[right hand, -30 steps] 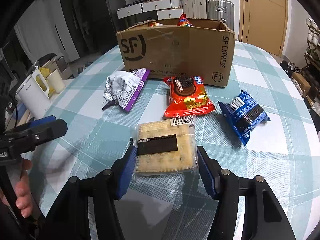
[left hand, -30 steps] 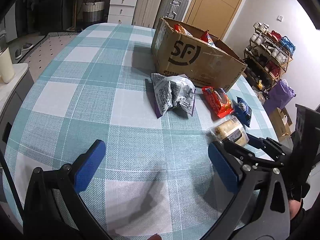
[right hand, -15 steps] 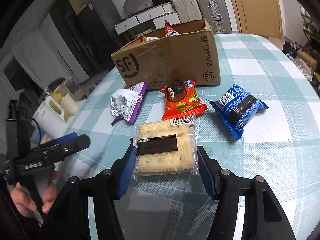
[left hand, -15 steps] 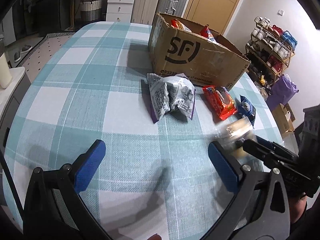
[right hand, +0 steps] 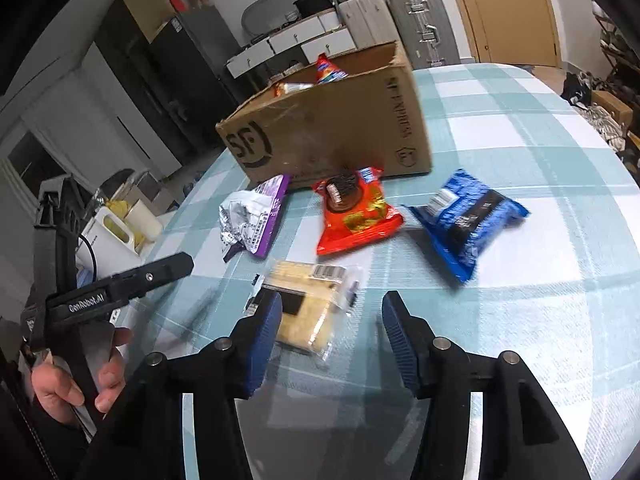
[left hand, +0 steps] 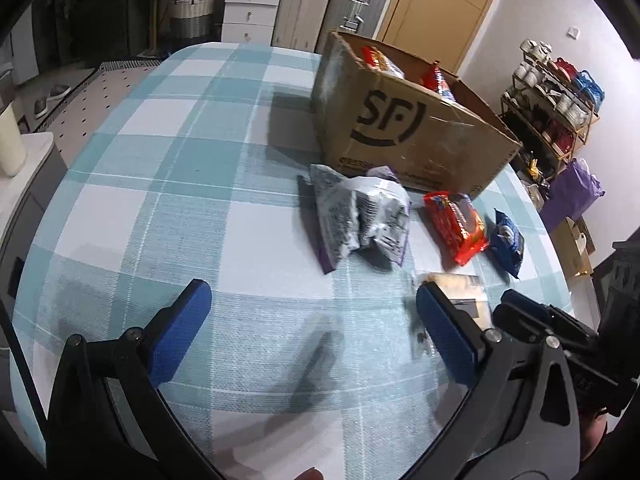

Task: Organize snacks
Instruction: 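Lift the cracker pack off the table with the right tool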

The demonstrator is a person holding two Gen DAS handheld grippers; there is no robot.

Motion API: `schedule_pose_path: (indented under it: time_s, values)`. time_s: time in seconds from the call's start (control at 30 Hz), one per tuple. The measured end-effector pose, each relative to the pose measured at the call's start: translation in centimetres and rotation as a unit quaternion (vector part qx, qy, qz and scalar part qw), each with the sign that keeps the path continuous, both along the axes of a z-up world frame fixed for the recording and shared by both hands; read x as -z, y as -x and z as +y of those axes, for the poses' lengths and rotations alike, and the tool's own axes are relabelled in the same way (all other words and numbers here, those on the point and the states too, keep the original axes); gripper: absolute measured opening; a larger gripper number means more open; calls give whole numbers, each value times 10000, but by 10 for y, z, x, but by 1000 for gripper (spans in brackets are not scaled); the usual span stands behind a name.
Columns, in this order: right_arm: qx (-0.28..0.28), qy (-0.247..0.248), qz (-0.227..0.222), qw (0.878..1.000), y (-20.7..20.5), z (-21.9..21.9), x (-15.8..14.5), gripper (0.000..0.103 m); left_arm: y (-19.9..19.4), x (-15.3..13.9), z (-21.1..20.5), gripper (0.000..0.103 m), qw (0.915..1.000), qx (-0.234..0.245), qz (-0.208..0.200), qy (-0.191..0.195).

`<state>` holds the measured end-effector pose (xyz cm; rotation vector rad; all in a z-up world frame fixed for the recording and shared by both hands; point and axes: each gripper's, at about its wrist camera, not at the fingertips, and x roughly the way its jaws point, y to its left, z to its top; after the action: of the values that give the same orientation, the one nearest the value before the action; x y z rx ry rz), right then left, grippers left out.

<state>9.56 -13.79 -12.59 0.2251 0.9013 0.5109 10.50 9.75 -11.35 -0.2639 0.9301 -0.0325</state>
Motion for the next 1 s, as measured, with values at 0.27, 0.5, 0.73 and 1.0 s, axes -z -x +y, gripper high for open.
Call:
schedule_pose_path:
  time_s: [0.27, 0.5, 0.73, 1.0]
  values:
    - [-183, 570, -49, 9982, -8, 39, 5, 69, 5, 7, 14, 102, 9999, -82, 74, 116]
    - [-106, 995, -12, 9950, -14, 61, 8, 79, 10, 12, 24, 102, 9996, -130, 80, 253]
    - [-95, 1697, -92, 9854, -16, 92, 13, 93, 14, 17, 36, 102, 9990, -186, 87, 400]
    - [-140, 1976, -219, 9799, -17, 105, 16, 96, 16, 25, 48, 102, 9978, -237, 148, 596]
